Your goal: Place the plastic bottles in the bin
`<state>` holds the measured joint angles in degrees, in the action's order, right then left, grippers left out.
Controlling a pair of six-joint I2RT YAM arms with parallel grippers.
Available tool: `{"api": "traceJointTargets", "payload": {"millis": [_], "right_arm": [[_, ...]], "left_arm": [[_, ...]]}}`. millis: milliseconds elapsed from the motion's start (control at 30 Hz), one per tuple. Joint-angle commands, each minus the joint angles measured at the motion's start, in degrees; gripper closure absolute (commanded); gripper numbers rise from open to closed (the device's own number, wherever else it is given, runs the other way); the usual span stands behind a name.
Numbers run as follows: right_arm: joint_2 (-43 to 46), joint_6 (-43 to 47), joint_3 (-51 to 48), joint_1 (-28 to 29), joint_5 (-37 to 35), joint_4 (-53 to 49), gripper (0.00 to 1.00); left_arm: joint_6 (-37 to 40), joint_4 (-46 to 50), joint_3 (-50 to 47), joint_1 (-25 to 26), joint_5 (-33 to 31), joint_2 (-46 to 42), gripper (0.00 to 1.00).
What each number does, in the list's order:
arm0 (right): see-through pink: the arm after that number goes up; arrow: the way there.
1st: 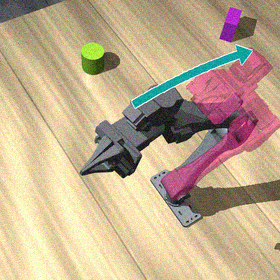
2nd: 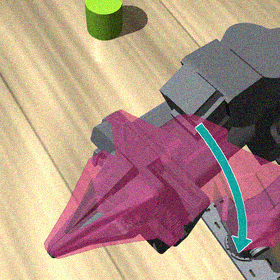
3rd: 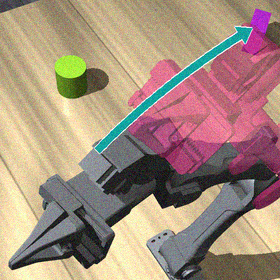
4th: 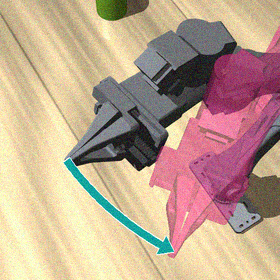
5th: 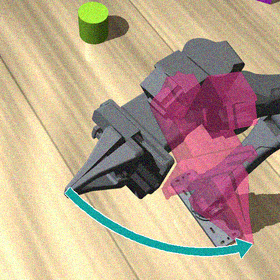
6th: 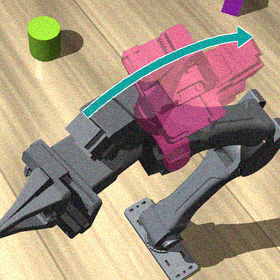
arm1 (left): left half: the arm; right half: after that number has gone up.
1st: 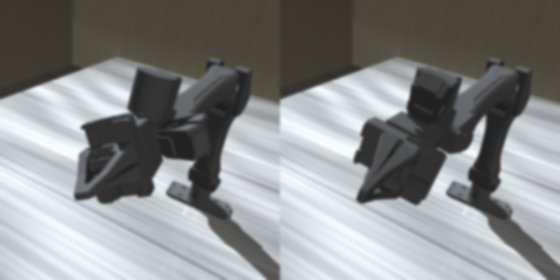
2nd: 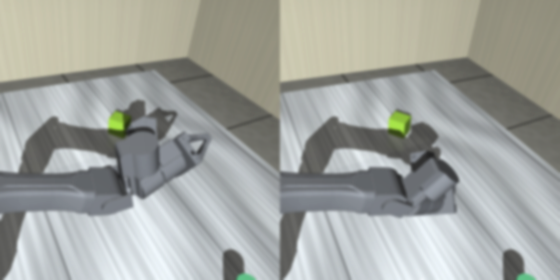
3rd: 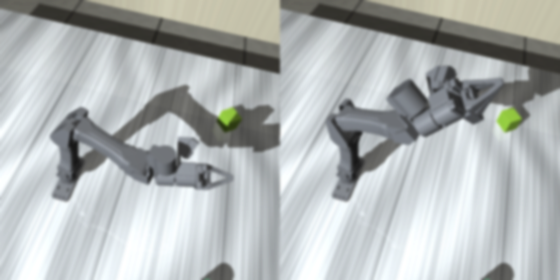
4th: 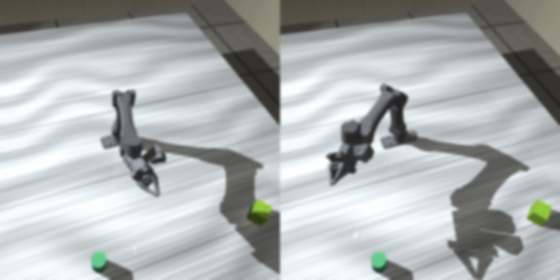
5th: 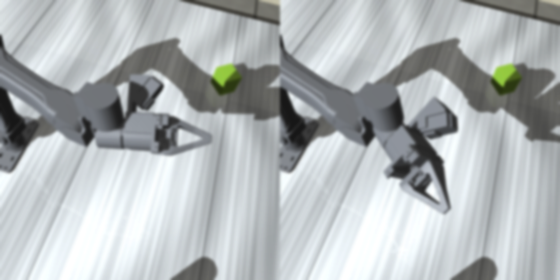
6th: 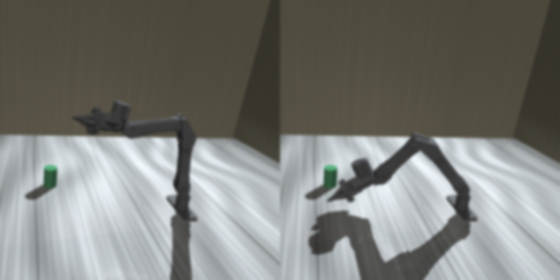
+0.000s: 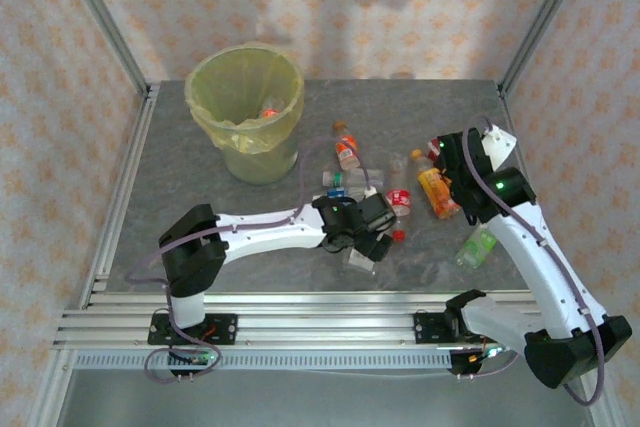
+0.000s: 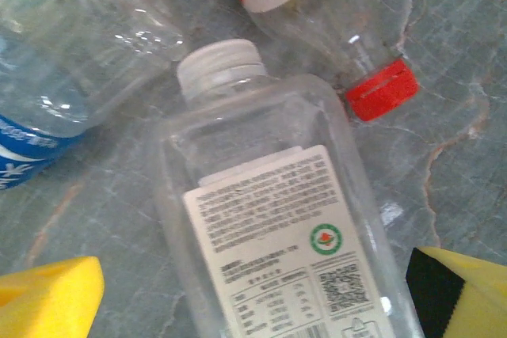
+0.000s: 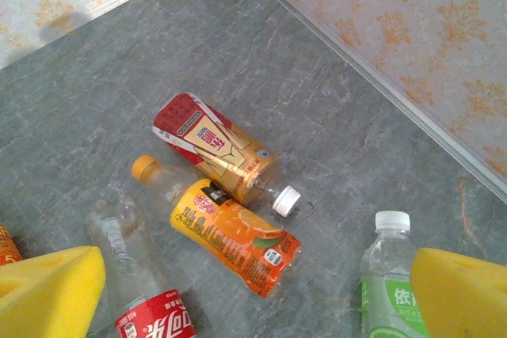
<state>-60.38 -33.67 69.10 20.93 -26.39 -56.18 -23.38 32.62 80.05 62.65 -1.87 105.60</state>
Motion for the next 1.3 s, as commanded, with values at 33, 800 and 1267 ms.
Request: {"api": "traceJointTargets", "payload": {"millis": [33,800,1267], "right_arm": [[0.01,0.08,-0.92,-0.41,-1.90,1.05,0.01],[-0.87,1.77,-0.66,-0.61,-0.69,1.95,0.01],[-1.85,1.84,-0.90,-0.59,0.75,3.10,0.01]], "left_arm": [[-2.50,2.87,2.62,0.37,-0.66,1.31,0.00],[-4.58,5.48,5.47,0.68,0.02,7.31,0.00],[-4.95,6.62,5.82,0.63,-0.54,8.15,0.00]]}}
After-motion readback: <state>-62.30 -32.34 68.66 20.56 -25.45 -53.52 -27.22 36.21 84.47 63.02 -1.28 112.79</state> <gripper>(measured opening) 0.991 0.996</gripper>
